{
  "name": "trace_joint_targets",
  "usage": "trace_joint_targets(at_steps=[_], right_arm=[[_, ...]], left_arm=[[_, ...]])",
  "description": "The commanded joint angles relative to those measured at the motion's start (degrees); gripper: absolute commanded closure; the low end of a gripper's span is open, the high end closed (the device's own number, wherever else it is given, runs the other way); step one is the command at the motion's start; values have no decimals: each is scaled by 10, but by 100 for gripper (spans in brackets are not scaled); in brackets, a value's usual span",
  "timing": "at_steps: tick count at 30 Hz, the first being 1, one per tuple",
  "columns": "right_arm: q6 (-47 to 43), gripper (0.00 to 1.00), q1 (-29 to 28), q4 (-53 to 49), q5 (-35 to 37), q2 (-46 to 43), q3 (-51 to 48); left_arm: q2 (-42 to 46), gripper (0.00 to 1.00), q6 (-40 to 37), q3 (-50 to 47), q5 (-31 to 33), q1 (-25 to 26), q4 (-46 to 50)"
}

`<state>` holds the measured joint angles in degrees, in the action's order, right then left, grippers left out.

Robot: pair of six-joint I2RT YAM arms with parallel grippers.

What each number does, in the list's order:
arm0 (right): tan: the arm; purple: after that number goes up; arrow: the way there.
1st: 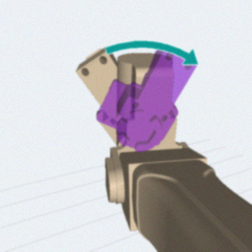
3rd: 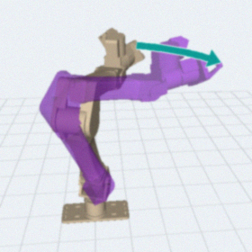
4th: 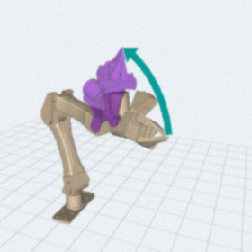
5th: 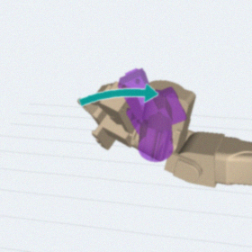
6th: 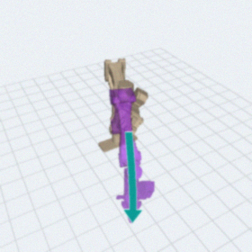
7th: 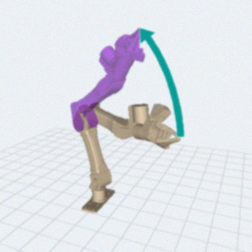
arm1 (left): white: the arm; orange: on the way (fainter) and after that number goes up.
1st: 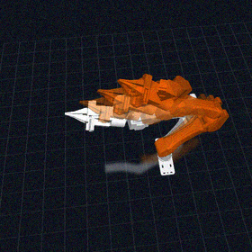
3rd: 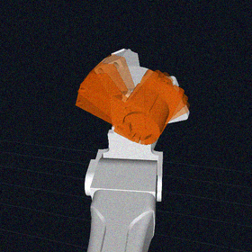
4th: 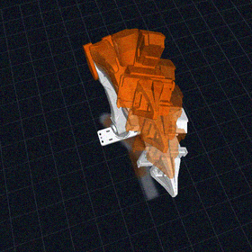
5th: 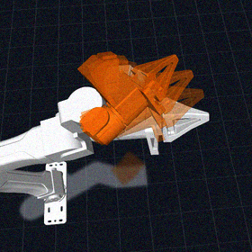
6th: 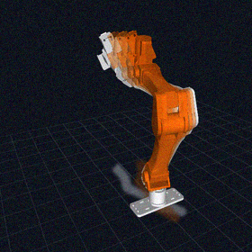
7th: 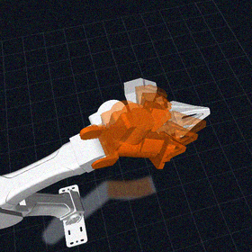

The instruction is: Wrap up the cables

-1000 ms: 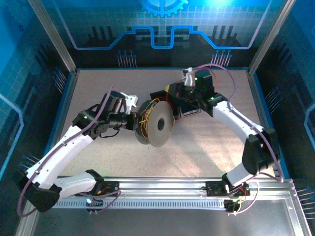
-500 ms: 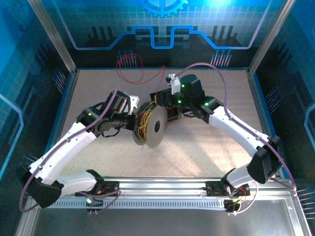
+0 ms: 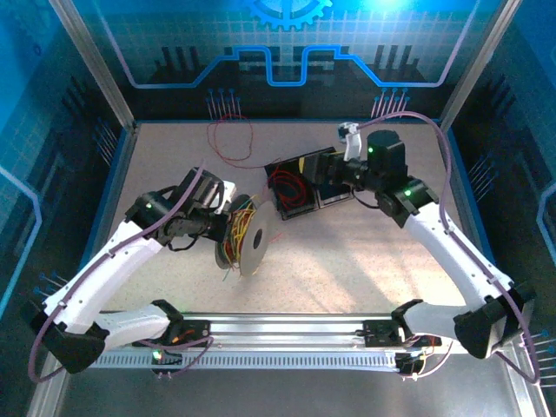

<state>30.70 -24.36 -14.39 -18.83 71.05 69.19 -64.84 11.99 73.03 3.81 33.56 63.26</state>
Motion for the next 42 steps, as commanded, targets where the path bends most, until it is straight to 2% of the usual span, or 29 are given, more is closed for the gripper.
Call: trace_joint_targets(at_steps=[1,6,10,13,17,23,29,38,42], right_arm=[[3,15,32,-57,-88,52,8],[-20,17,38,-137,-112,190,100],[-4,19,37,-140,-123,299,176],[39,19,37,-125,-139,378,232],[145,21,37,-47,-172,457,274],[273,21,32,50,-179,520,294],[353,25,24,119,-194,556,289],[434,41,11,187,-202,587,295],[443,55,10,193,-190,584,288]], left_arm=[[-5,100,-31,56,19,7,11],[-9,100,-50,105,38,11,53],[-9,100,-56,110,45,13,57],[-11,100,-57,103,48,13,51],[-13,100,-58,94,44,14,42],[-14,100,-60,86,41,13,32],[-11,100,-59,83,37,13,27],[-4,100,-60,78,31,14,22],[0,100,-59,76,29,13,21]])
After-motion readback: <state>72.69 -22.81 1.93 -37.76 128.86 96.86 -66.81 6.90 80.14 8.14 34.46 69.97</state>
